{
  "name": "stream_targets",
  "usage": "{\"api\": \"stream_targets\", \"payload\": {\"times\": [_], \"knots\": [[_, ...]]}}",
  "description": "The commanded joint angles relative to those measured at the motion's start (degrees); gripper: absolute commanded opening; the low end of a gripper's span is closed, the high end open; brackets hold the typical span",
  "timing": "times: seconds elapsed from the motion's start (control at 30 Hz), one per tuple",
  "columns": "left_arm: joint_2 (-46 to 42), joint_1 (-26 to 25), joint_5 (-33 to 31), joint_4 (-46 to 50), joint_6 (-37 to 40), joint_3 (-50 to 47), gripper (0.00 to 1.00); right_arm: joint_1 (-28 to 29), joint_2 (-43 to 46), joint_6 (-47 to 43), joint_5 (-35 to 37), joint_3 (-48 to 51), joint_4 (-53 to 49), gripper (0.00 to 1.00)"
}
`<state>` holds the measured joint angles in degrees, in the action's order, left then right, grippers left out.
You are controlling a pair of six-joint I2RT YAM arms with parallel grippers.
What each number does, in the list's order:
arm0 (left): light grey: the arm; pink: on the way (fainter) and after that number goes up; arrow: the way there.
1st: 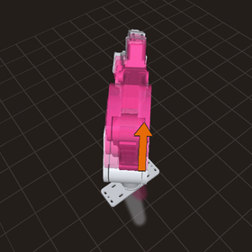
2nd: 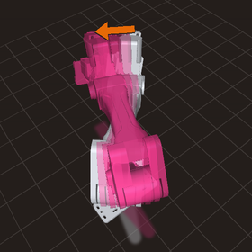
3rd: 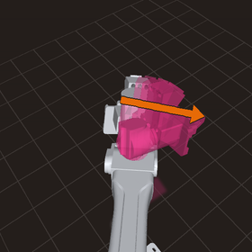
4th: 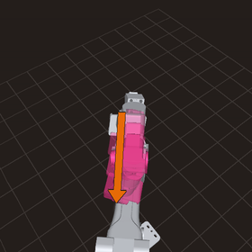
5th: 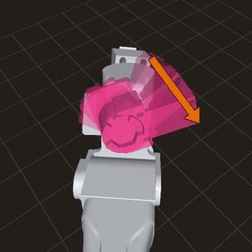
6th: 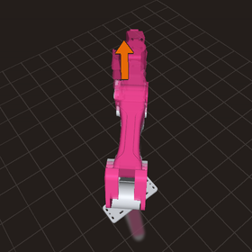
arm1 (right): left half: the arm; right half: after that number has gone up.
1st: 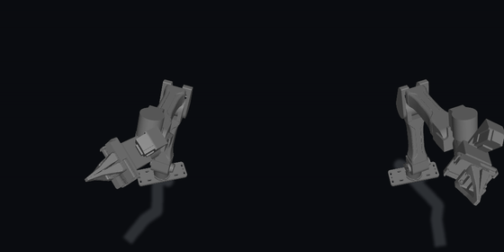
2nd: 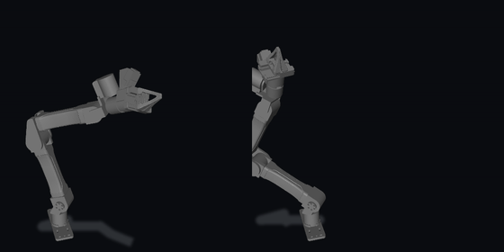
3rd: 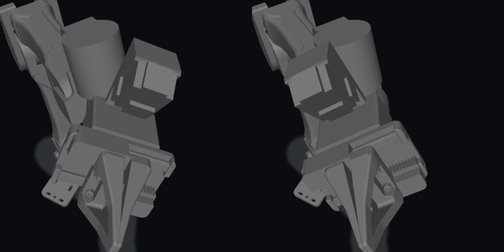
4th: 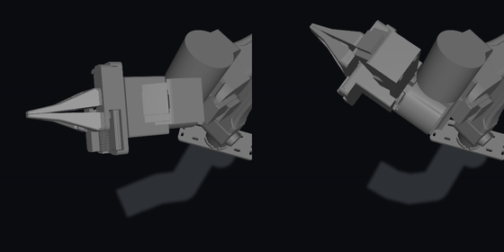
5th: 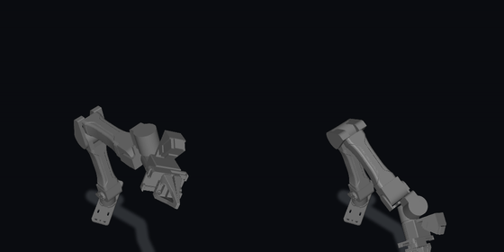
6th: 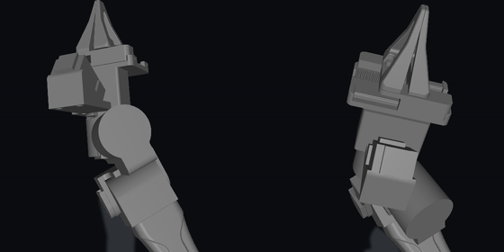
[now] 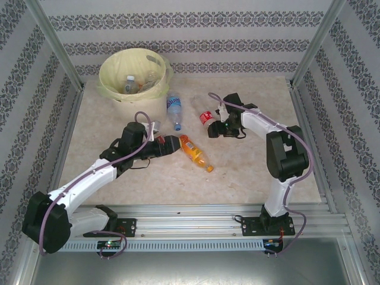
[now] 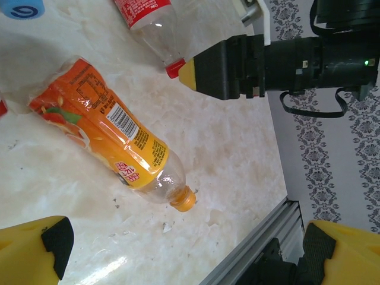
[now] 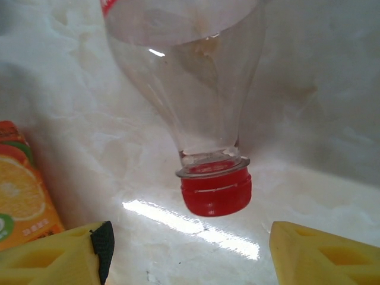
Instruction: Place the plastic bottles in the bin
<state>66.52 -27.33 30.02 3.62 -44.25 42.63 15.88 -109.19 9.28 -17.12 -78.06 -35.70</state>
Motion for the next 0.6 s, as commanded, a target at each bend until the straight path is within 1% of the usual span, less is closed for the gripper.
{"api": "stream_targets", "payload": {"times": [0.0,0.23,0.57], "knots": [[-0.08,-1.11,0.84,-5.34,-1.76,-0.79,1.00,-0.72,-1.70,-2.40,1.45,-2.80,-1.55,0.68],[0.41,-1.83,0.39,-9.11,-3.27,-2.79,1.00,-0.83,-6.04,-3.70,1.80,-6.65,-3.31,0.66],[2.04,-2.93,0.39,-12.07,-4.50,-3.44,1.00,-0.70,-9.38,-4.05,1.30,-9.11,-3.58,0.57]]}}
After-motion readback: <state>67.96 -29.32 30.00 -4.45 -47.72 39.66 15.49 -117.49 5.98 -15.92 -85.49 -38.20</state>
